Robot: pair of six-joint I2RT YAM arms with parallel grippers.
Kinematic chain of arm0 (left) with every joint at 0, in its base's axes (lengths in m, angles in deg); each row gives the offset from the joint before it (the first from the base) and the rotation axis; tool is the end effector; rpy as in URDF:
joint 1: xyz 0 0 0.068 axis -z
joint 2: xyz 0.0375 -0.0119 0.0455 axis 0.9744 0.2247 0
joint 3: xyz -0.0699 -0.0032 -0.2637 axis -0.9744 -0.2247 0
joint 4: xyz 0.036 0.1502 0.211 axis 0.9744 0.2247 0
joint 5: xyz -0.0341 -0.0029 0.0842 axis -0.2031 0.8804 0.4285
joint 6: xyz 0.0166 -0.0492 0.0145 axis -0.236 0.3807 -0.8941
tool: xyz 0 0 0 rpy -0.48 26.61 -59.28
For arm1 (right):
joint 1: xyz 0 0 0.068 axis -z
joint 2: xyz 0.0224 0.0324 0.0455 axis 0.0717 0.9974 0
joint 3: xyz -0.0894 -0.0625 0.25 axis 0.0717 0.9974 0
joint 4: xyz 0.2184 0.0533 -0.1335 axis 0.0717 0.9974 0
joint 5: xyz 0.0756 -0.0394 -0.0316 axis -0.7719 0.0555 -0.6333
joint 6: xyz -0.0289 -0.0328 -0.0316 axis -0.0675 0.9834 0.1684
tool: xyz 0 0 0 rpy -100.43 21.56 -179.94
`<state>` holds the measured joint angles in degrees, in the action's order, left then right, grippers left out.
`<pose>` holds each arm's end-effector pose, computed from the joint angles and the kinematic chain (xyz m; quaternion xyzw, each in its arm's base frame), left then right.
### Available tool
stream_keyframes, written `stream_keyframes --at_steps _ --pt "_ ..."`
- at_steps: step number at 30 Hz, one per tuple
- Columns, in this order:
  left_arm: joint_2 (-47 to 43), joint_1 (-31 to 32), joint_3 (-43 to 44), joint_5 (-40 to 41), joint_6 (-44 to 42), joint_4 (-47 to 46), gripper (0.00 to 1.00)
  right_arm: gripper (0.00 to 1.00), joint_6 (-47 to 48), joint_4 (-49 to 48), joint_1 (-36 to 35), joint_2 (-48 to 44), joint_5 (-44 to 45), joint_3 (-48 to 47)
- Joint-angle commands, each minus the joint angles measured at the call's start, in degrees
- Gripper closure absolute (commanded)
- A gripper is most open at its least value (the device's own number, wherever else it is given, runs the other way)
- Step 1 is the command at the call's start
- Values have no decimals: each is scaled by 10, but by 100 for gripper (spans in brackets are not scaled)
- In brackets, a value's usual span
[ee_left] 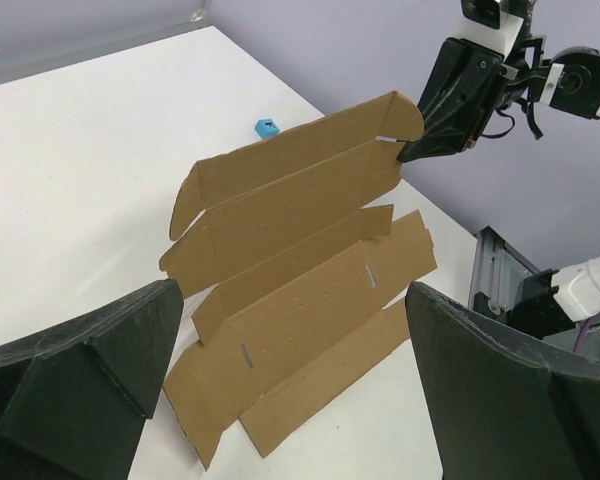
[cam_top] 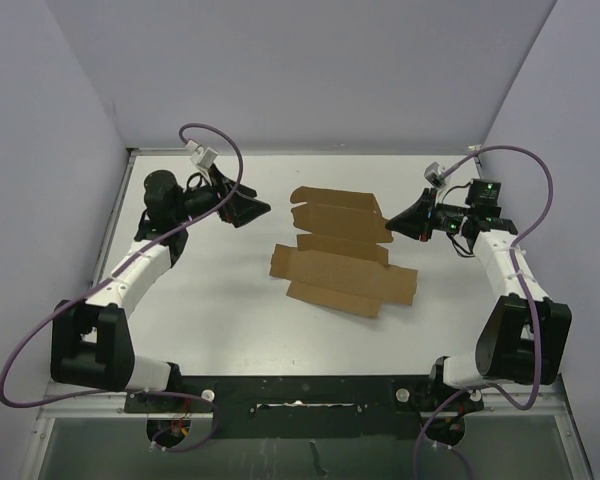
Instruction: Fold the paper box
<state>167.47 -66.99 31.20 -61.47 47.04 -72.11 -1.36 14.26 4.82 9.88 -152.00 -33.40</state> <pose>0.3064 -0.0831 0.3175 0.1974 0.6772 -0.5179 0.4839 0.2934 -0.0113 0.2820 -0.2978 0.7066 0.4658 0.4416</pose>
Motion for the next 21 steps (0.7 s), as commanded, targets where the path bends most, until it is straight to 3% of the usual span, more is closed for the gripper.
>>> stream_keyframes --at_steps 1,8,21 --pt "-4 4 23 -32 -66 -10 5 100 45 28 -6 -28 -14 -30" --pt "-53 14 -18 -21 -167 43 3 100 87 66 -15 -35 -22 -41" --pt "-41 12 -15 -22 -164 75 2 100 138 109 -24 -47 -50 -48"
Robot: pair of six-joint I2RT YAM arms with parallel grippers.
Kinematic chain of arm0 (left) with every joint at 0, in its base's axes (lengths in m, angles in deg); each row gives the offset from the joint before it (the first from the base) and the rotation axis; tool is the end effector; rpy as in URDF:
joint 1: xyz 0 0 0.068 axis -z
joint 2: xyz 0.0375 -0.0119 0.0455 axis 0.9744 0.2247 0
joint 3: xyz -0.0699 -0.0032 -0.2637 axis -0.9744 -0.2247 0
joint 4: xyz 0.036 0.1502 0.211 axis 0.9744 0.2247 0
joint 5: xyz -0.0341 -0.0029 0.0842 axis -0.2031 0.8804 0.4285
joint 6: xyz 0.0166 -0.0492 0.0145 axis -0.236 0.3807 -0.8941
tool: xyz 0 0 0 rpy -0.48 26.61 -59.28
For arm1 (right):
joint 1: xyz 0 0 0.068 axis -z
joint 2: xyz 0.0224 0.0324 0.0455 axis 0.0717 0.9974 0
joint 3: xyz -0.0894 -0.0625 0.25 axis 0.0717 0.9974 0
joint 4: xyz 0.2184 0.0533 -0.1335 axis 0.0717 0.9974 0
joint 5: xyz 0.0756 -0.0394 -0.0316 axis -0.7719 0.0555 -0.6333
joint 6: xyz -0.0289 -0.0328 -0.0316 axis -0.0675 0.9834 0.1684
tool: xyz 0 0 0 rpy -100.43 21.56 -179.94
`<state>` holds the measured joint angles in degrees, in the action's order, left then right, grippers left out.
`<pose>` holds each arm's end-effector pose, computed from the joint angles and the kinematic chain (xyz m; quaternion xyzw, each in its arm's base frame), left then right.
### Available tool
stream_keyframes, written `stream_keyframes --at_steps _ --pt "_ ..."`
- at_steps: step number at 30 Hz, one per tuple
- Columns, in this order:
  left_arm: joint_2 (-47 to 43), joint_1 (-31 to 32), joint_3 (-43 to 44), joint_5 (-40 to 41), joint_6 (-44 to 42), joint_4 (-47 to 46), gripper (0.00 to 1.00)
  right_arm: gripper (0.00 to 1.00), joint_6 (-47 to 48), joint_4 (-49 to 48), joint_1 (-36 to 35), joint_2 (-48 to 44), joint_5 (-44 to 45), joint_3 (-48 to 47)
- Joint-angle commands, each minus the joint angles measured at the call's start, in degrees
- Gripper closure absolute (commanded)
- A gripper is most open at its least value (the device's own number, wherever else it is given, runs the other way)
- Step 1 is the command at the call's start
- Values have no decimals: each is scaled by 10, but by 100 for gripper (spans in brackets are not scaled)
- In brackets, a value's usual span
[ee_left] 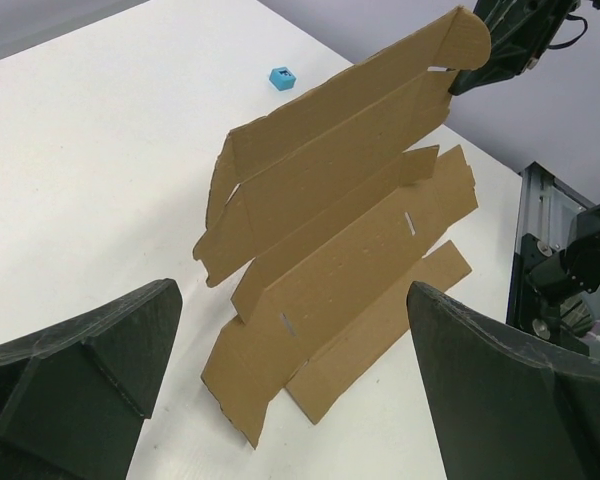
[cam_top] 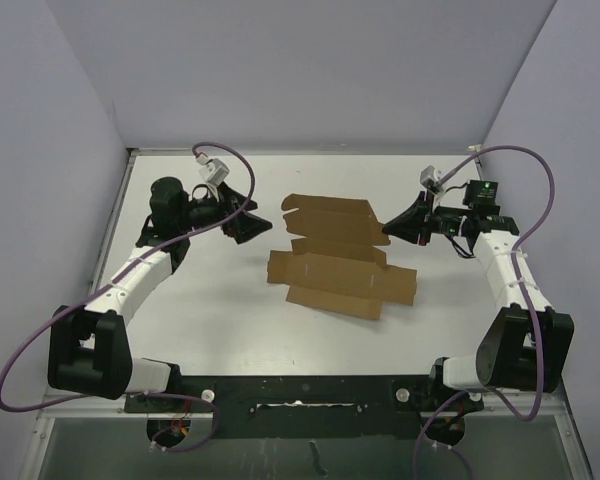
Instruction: Fold the paper box
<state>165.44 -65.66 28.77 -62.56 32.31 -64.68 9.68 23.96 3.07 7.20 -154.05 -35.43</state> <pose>0.2936 -0.0885 0.3011 0.2718 0.6809 -0.4731 0.4885 0.2780 0.0000 0.2961 -0.3565 0.6758 0.4616 0.4506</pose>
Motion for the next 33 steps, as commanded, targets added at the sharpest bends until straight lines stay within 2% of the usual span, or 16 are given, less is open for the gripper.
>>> stream_keyframes --at_steps 1,9,33 --pt "-19 0 11 -17 -17 1 2 100 31 13 -7 -19 -30 -29" --pt "-11 -1 15 -46 -22 8 2 100 49 30 -9 -21 -33 -33" --pt "19 -2 18 -48 -26 21 5 100 61 44 -10 -23 -43 -36"
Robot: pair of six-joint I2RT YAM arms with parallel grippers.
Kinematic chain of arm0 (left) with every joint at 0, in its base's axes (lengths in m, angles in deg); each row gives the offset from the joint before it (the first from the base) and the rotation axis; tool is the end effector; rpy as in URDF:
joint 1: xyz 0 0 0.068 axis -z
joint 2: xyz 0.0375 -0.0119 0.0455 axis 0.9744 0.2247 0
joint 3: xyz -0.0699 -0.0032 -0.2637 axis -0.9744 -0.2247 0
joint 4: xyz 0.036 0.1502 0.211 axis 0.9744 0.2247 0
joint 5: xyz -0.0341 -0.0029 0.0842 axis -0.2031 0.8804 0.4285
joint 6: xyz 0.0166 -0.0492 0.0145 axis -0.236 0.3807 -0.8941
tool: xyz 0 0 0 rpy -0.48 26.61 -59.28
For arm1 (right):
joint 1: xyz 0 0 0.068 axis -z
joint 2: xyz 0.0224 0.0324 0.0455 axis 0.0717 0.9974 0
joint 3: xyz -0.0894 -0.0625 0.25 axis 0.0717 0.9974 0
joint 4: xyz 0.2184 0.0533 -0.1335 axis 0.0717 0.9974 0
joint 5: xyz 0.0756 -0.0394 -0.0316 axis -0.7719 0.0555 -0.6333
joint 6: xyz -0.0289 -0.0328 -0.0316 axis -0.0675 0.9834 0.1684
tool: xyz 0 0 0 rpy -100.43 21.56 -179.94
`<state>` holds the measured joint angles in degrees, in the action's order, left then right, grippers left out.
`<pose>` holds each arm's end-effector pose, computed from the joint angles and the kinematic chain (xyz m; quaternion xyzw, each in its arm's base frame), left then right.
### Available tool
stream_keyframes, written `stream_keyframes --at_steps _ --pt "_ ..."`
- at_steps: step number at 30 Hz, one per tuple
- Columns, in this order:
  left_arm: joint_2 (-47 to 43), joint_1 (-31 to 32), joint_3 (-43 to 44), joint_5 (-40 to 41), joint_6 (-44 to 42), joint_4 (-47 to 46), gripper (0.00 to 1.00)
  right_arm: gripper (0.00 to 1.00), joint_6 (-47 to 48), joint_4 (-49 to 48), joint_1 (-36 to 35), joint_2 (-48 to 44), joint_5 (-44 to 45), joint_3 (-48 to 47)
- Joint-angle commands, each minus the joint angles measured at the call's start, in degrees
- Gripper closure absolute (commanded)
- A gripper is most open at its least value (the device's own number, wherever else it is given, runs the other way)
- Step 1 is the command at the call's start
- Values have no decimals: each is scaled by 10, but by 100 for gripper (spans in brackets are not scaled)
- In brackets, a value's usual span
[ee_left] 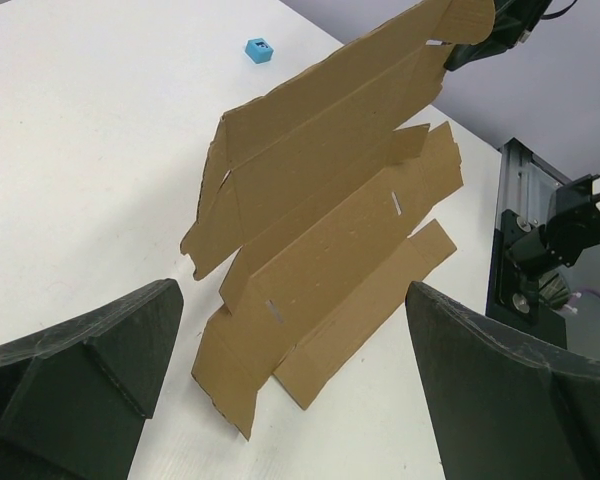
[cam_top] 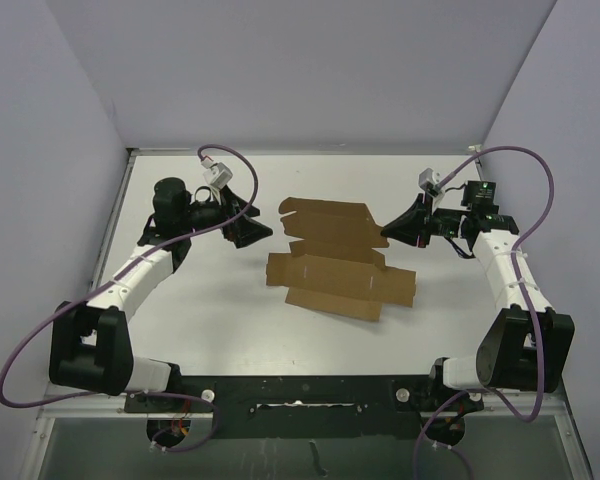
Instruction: Fold the paper box
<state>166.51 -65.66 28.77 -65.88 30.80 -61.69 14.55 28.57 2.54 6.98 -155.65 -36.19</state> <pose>0.2943 -0.0898 0.2912 0.2843 0.6873 -0.4887 0.4561 0.2728 0.0034 0.2975 -0.3738 0.6622 0.4693 0.4489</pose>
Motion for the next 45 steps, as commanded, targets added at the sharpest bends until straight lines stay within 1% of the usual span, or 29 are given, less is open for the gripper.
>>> stream_keyframes --at_steps 1,6,11,19,24,34,39,45 --pt "8 -2 18 -16 -12 -8 5 100 12 -2 -5 -21 -27 -28" --pt "9 -9 18 -27 -1 -15 5 100 14 1 -7 -21 -28 -29" --pt "7 -25 13 -51 26 -52 5 100 15 3 -8 -23 -30 -31" --pt "3 -29 6 -66 21 -60 5 100 15 6 -12 -24 -32 -33" --pt "1 -30 5 -69 14 -59 5 100 18 7 -12 -27 -33 -33" --pt "6 -42 8 -67 28 -66 4 100 24 13 -14 -31 -33 -32" --pt "21 -37 12 -69 35 -62 5 100 24 13 -16 -29 -33 -32" --pt "18 -37 8 -67 29 -63 5 100 24 13 -16 -30 -33 -32"
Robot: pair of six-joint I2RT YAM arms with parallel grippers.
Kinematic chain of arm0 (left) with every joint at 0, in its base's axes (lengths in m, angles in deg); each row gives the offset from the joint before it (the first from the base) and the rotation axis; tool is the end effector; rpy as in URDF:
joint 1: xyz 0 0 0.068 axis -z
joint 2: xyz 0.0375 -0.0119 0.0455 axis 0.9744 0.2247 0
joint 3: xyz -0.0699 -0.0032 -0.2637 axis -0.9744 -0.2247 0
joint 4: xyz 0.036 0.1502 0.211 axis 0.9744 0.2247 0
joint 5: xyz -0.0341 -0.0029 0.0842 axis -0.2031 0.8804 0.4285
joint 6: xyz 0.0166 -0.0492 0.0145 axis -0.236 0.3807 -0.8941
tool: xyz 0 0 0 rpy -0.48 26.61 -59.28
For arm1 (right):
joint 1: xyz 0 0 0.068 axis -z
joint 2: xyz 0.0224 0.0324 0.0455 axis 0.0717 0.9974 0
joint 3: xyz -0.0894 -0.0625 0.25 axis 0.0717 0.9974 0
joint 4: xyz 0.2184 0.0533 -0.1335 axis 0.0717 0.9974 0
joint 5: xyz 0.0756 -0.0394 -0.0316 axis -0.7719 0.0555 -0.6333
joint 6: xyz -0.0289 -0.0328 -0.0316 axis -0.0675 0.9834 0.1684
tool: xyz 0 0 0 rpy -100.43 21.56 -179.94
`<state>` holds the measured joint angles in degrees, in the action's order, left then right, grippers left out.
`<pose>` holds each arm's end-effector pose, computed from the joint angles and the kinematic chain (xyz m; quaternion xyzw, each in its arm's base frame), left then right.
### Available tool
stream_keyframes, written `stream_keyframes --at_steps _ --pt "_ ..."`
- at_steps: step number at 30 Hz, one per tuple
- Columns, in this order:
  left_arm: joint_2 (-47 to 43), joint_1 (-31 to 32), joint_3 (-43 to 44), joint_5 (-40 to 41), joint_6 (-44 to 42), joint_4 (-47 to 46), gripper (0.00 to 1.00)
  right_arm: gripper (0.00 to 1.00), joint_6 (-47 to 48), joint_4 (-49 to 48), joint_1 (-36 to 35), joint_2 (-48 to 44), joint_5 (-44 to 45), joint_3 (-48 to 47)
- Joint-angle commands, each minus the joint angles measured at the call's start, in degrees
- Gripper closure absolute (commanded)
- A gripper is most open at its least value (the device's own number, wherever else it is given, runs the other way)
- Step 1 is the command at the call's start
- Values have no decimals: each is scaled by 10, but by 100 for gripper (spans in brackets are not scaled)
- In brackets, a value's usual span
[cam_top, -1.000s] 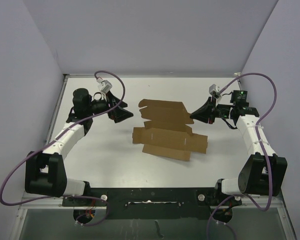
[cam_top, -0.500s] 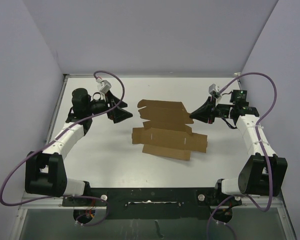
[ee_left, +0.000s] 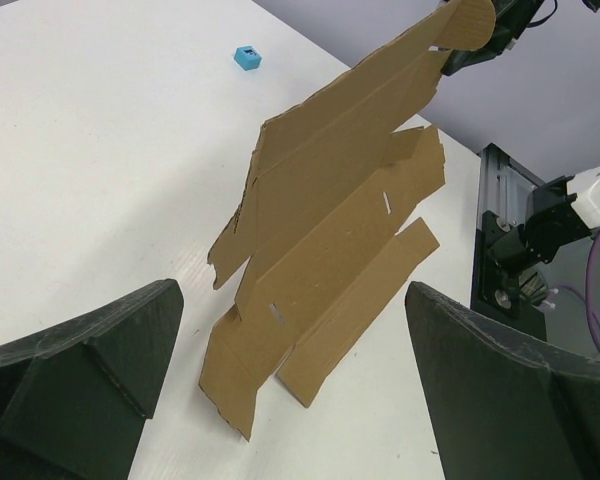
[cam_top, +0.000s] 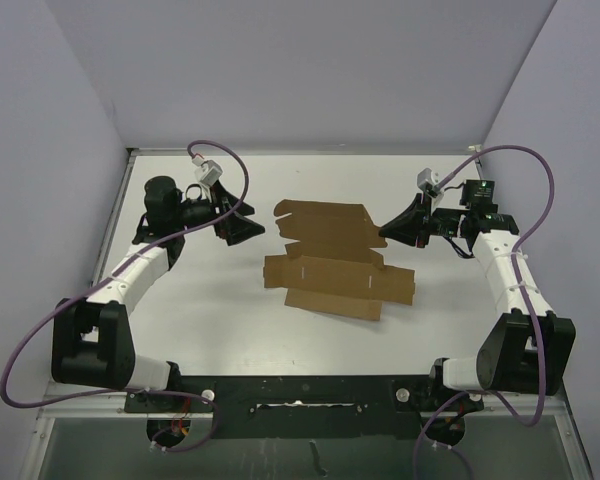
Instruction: Fold the paper box
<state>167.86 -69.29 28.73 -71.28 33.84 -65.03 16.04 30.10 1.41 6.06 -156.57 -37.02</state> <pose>0.3014 -0.0729 0.2900 0.2788 0.6780 -0.5107 0.4491 0.2687 0.0093 0.3049 -0.3907 0.6475 0.4731 0.4519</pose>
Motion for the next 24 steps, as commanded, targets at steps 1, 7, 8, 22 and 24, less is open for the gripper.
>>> stream_keyframes --at_steps 1,7,8,22,24 --pt "4 -1 8 -13 -1 -30 5 100 10 -2 -4 -21 -24 -24" --pt "6 -1 5 -20 4 -41 7 100 11 -1 -4 -21 -24 -24" --pt "8 -1 5 -20 7 -44 7 100 11 -1 -5 -22 -24 -24" --pt "14 0 5 -16 12 -48 7 100 10 -1 -5 -23 -25 -25" --pt "15 -1 6 -15 12 -47 6 100 10 -1 -5 -24 -26 -25"
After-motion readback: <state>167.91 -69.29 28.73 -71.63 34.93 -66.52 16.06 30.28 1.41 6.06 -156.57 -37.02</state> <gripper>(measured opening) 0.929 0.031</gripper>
